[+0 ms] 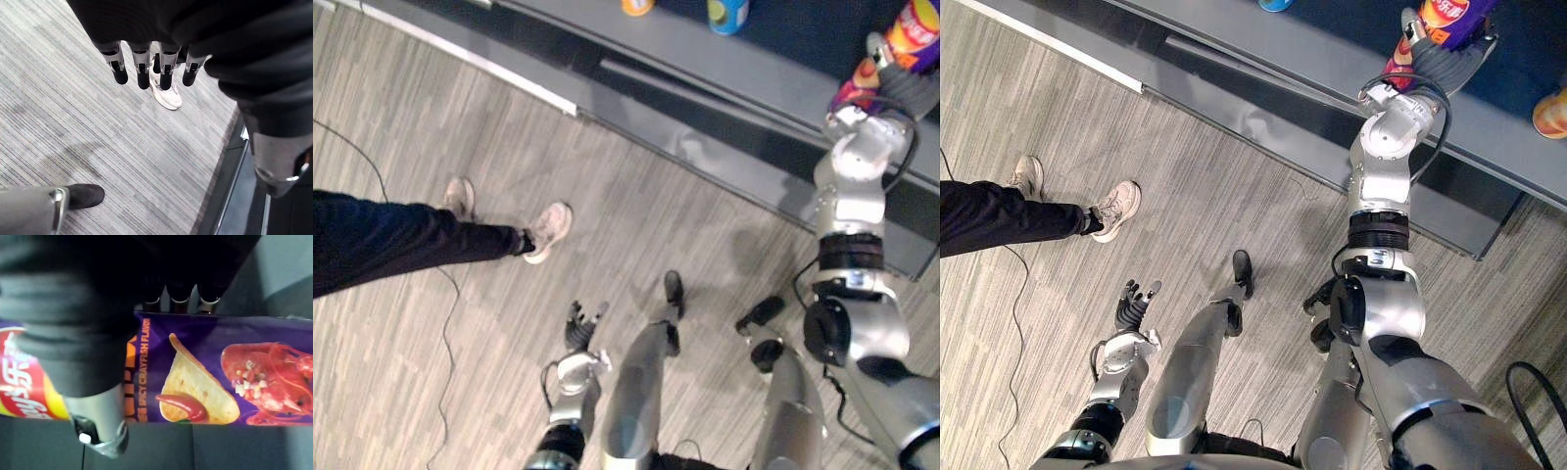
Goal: Put the gum and the chips on the shelf.
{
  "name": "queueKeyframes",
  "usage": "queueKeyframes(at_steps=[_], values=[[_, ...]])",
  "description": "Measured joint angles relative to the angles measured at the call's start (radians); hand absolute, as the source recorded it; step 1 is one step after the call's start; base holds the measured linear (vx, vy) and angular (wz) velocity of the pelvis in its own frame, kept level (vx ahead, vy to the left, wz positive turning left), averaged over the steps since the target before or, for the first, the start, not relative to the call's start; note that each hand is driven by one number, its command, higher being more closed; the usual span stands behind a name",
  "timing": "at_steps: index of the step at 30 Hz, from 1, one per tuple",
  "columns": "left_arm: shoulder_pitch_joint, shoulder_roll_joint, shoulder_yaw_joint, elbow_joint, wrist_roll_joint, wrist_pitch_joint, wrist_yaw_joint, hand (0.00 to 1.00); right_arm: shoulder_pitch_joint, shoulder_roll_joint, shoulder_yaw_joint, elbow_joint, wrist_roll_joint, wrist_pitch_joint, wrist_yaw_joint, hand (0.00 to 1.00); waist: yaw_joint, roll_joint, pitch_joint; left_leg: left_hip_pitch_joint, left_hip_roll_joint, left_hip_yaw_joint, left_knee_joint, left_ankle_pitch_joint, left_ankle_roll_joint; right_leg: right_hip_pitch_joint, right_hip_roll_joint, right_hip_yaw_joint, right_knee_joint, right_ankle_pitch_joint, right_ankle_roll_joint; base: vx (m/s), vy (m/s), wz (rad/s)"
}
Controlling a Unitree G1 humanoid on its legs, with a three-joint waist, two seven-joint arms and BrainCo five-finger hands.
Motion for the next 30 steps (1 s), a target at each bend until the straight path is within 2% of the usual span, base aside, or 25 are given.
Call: queueKeyframes(at_steps=[10, 16, 30], values=[[-0.022, -0.016, 0.007, -0.024, 0.0, 0.0, 0.0, 0.0, -0.046, -0.017, -0.018, -0.023, 0.014, 0.0, -0.02, 1.0, 0.01, 0.001, -0.001, -0.039, 0.011, -0.015, 0.014, 0.003, -0.006, -0.032, -0.014, -0.032, 0.052, -0.042, -0.011, 0.06, -0.048, 0.06], [-0.026, -0.017, 0.008, -0.055, 0.0, 0.0, 0.0, 0.0, -0.055, -0.017, -0.034, -0.04, 0.037, -0.002, -0.027, 1.0, 0.026, 0.002, -0.001, -0.055, 0.015, -0.017, 0.024, 0.002, -0.009, -0.047, -0.026, -0.05, 0.082, -0.064, -0.016, 0.05, -0.041, 0.03], [-0.029, -0.034, 0.009, -0.064, -0.003, 0.001, -0.005, 0.0, -0.058, 0.01, -0.034, -0.047, 0.042, -0.003, -0.043, 1.0, 0.024, 0.003, -0.002, -0.079, 0.028, -0.014, 0.046, -0.002, -0.015, -0.064, -0.029, -0.061, 0.101, -0.075, -0.025, 0.03, -0.03, 0.0]])
